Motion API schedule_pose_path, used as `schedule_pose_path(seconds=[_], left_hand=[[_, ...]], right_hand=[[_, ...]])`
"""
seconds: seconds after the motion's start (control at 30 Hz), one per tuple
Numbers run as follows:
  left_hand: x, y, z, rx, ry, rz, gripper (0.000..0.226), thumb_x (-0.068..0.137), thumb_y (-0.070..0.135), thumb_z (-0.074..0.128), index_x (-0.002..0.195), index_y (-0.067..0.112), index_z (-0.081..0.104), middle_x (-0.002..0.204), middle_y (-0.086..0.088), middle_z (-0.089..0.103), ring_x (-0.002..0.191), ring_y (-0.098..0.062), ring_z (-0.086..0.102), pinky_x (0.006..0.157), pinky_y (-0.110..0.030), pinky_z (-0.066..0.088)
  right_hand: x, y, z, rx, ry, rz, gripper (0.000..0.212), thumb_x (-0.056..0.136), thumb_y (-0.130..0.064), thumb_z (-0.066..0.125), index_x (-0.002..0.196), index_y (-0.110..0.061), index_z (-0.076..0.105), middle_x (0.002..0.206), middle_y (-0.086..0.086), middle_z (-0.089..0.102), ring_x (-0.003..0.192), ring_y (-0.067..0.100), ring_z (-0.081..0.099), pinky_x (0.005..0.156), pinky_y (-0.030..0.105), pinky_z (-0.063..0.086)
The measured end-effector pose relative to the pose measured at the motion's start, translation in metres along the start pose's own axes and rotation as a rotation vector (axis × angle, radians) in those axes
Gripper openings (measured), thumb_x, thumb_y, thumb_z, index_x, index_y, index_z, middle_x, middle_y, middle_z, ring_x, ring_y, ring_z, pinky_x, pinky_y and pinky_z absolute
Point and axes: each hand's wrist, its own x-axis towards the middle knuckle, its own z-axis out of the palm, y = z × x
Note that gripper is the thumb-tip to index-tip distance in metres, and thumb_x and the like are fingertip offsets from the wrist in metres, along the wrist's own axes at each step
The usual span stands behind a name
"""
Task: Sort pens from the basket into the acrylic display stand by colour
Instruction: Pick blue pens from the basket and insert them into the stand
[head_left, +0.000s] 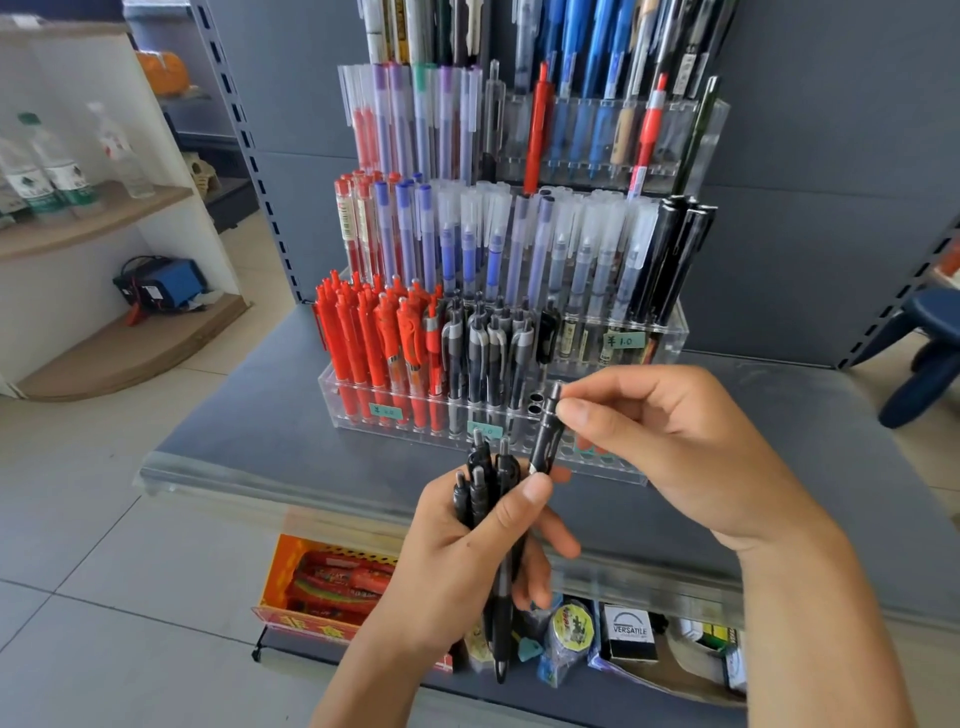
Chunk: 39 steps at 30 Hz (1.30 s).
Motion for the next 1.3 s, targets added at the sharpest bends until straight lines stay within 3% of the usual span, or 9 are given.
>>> schedule_pose_path(seconds=[0.17, 0.33, 0.67, 0.87, 1.03, 1.13, 1.3], left_hand=[[0.001, -0.003, 0.001, -0.01, 0.026, 0.0, 0.039, 0.095, 0.036, 0.058, 0.105, 0.001, 0.071, 0.07, -0.015, 0.07, 0.04, -0.022, 0.054, 0.043, -0.027, 0.043], [0.003, -0.002, 0.002, -0.011, 0.024, 0.005, 0.033, 0.094, 0.038, 0.06, 0.101, 0.009, 0.073, 0.07, -0.017, 0.07, 0.04, -0.022, 0.054, 0.043, -0.028, 0.044], [0.005, -0.001, 0.002, 0.029, 0.086, 0.044, 0.032, 0.095, 0.04, 0.063, 0.101, 0.011, 0.075, 0.063, -0.012, 0.068, 0.038, -0.02, 0.053, 0.041, -0.028, 0.042], [0.005, -0.001, 0.003, 0.049, 0.124, 0.026, 0.035, 0.094, 0.04, 0.061, 0.102, 0.011, 0.076, 0.058, -0.009, 0.066, 0.035, -0.019, 0.051, 0.04, -0.028, 0.042], [0.004, 0.0, 0.003, 0.061, 0.138, 0.04, 0.023, 0.095, 0.039, 0.06, 0.101, 0.025, 0.078, 0.064, -0.012, 0.067, 0.036, -0.02, 0.05, 0.041, -0.028, 0.042], [0.004, -0.001, 0.003, 0.057, 0.16, 0.033, 0.021, 0.094, 0.036, 0.06, 0.1, 0.026, 0.078, 0.063, -0.012, 0.067, 0.036, -0.02, 0.049, 0.041, -0.027, 0.042], [0.005, -0.001, 0.005, 0.063, 0.168, 0.026, 0.023, 0.091, 0.037, 0.058, 0.097, 0.025, 0.077, 0.063, -0.012, 0.066, 0.037, -0.02, 0.049, 0.041, -0.027, 0.041]], right_hand=[[-0.001, -0.001, 0.003, -0.05, -0.097, 0.022, 0.028, 0.073, -0.032, 0.08, 0.098, -0.021, 0.077, 0.088, -0.001, 0.078, 0.082, 0.016, 0.076, 0.077, 0.026, 0.058], [0.0, -0.001, 0.003, 0.035, -0.078, 0.001, 0.017, 0.075, -0.024, 0.079, 0.092, -0.02, 0.08, 0.085, 0.004, 0.079, 0.08, 0.021, 0.077, 0.077, 0.027, 0.06], [0.004, 0.004, 0.005, 0.083, -0.006, -0.023, 0.03, 0.075, -0.026, 0.079, 0.102, -0.015, 0.078, 0.089, 0.004, 0.079, 0.084, 0.018, 0.076, 0.079, 0.024, 0.057], [0.007, 0.003, 0.004, 0.208, 0.125, -0.076, 0.029, 0.071, -0.026, 0.078, 0.099, -0.019, 0.08, 0.094, 0.004, 0.079, 0.089, 0.014, 0.074, 0.082, 0.024, 0.057], [0.01, 0.002, -0.002, 0.277, 0.381, -0.196, 0.035, 0.068, -0.024, 0.081, 0.102, -0.016, 0.076, 0.092, 0.005, 0.079, 0.085, 0.018, 0.076, 0.075, 0.022, 0.058], [0.013, 0.0, -0.005, 0.321, 0.515, -0.285, 0.032, 0.071, -0.02, 0.08, 0.102, -0.015, 0.075, 0.09, 0.0, 0.08, 0.082, 0.014, 0.076, 0.072, 0.02, 0.057], [0.02, 0.006, -0.005, 0.231, 0.69, -0.421, 0.026, 0.082, -0.012, 0.082, 0.106, -0.016, 0.074, 0.092, -0.005, 0.08, 0.087, 0.016, 0.076, 0.079, 0.027, 0.059]])
